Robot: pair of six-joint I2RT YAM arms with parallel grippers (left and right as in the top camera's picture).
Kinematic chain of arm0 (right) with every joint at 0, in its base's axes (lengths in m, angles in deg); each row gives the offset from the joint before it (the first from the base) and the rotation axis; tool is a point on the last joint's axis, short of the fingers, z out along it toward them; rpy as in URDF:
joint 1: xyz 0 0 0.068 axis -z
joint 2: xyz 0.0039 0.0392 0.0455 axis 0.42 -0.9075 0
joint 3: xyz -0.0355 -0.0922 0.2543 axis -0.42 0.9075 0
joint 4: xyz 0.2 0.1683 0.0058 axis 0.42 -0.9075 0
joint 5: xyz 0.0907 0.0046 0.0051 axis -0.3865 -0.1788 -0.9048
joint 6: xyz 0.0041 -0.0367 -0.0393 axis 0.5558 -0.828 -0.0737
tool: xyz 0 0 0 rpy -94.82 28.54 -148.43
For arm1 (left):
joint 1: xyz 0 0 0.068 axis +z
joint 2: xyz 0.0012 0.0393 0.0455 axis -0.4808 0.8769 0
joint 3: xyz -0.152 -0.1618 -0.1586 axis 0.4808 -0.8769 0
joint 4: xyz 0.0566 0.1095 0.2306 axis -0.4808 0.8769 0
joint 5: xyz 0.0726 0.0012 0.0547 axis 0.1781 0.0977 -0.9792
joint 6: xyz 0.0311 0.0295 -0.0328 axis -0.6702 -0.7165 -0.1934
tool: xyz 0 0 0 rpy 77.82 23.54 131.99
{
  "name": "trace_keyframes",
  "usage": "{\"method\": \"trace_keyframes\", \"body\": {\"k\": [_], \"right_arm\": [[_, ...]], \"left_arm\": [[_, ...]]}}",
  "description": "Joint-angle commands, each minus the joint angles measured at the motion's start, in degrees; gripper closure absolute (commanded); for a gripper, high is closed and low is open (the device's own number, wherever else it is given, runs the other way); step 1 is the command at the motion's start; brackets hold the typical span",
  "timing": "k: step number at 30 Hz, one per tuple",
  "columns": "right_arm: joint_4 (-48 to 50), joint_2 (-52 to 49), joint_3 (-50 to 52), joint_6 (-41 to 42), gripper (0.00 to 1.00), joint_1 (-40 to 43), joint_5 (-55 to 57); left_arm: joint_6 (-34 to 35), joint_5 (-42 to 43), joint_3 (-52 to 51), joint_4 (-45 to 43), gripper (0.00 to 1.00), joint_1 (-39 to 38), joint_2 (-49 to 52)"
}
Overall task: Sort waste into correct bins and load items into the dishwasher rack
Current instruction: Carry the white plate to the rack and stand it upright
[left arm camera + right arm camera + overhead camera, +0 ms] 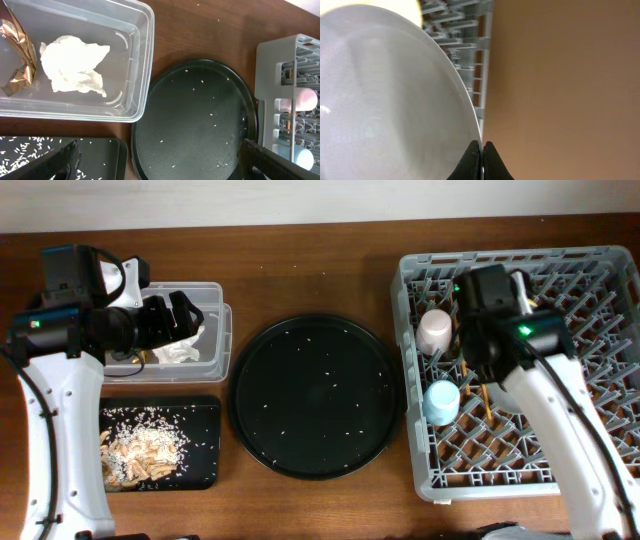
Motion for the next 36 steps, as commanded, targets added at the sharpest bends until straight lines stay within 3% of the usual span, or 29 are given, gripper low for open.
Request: {"method": "trace_keyframes", "body": {"k": [1, 8, 16, 19, 21, 23, 24, 26, 29, 31, 35, 36], "right_arm": [[0.2, -5.0, -0.6, 0.3, 0.96, 0.1, -4.7], [7.3, -7.7, -0.6, 0.5, 0.96, 0.1, -8.5], [14.5, -7.7, -0.5, 0.7, 0.95, 0.1, -27.4], [15.1, -7.7, -0.3, 0.7, 0.78, 0.1, -28.0], [15.0, -7.7, -0.3, 0.7, 0.59, 0.1, -28.0], [15.7, -7.7, -0.4, 0.7, 0.25, 0.1, -27.9], [16.6, -7.5, -1.5, 0.7, 0.18, 0.1, -28.0], [16.5, -6.6, -4.2, 0.7, 0.13, 0.1, -30.5], [16.5, -3.4, -7.4, 8.4, 0.05, 0.1, -43.8], [15.8, -1.6, -7.4, 8.7, 0.00, 0.1, -52.1], [13.1, -1.3, -7.3, 8.8, 0.02, 0.1, -63.2], [13.8, -1.3, -7.3, 12.2, 0.02, 0.1, -65.5]], "left_arm": [[0.3, 0.0, -0.1, -0.1, 0.00, 0.1, 0.0], [0.3, 0.0, -0.1, -0.1, 0.00, 0.1, 0.0], [0.3, 0.0, -0.1, -0.1, 0.00, 0.1, 0.0], [0.3, 0.0, -0.1, -0.1, 0.00, 0.1, 0.0], [0.3, 0.0, -0.1, -0.1, 0.00, 0.1, 0.0], [0.3, 0.0, -0.1, -0.1, 0.00, 0.1, 0.0], [0.3, 0.0, -0.1, -0.1, 0.00, 0.1, 0.0], [0.3, 0.0, -0.1, -0.1, 0.00, 0.1, 0.0], [0.3, 0.0, -0.1, -0.1, 0.00, 0.1, 0.0], [0.3, 0.0, -0.1, -0.1, 0.00, 0.1, 0.0], [0.3, 0.0, -0.1, -0.1, 0.00, 0.1, 0.0], [0.3, 0.0, -0.1, -0.1, 0.00, 0.1, 0.0]]}}
